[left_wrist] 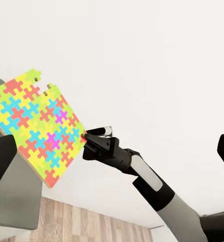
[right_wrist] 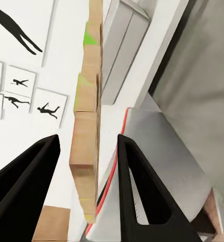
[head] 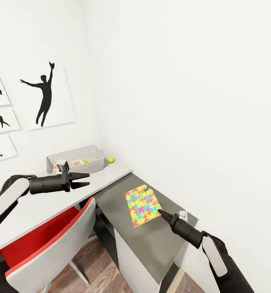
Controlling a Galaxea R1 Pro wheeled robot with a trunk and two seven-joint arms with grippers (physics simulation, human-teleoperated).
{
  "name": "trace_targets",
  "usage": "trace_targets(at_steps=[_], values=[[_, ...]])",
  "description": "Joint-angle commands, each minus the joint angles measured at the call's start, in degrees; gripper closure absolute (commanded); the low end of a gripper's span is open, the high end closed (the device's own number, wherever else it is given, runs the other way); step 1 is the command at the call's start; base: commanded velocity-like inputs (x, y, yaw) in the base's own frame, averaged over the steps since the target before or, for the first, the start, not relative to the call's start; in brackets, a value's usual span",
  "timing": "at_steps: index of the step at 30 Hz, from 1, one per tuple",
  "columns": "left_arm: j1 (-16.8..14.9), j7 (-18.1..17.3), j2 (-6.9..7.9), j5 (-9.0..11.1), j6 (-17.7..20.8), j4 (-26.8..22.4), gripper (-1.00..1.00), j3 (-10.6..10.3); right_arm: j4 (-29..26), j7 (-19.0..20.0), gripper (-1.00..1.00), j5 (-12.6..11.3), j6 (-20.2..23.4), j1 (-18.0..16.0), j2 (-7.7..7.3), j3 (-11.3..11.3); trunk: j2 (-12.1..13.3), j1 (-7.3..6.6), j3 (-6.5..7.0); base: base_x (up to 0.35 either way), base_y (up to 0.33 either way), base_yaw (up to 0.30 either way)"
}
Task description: Put all the toys in the child's room - the three board games (two on the bed and one on the table), the two jigsaw puzzles on the table, and the tennis ball on the table - inside the toy box on the table in the child's room.
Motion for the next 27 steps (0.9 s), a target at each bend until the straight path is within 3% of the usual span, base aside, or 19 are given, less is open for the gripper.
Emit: trace_targets(at_steps=[1,11,23,27], values=[[-0.1,-0.3,0.01,0.0,0.1,0.0,-1.0,-0.1,0.0,0.1,1.0,-0.2,0.4,0.0,0.0,-0.1,0.3,-0.21,0.15,0.0,0.0,0.216],[-0.1,-0.3,0.0,0.0,0.1,0.1,-1.0,-0.1,0.0,0.1,1.0,-0.2,0.4,0.0,-0.05,-0.1,4.3,-2.4,2.47,0.0,0.0,0.202],[-0.1,-0.3,0.11,-0.1,0.1,0.1,-1.0,-0.1,-1.8,0.1,1.0,-0.2,0.4,0.2,-0.08,-0.3,9.2,-5.04,4.66,0.0,0.0,0.018],[-0.1,-0.3,0.17,0.0,0.1,0.1,-1.0,-0.1,-3.9,0.1,1.0,-0.2,0.4,0.4,-0.08,-0.3,9.2,-5.04,4.71,0.0,0.0,0.126]])
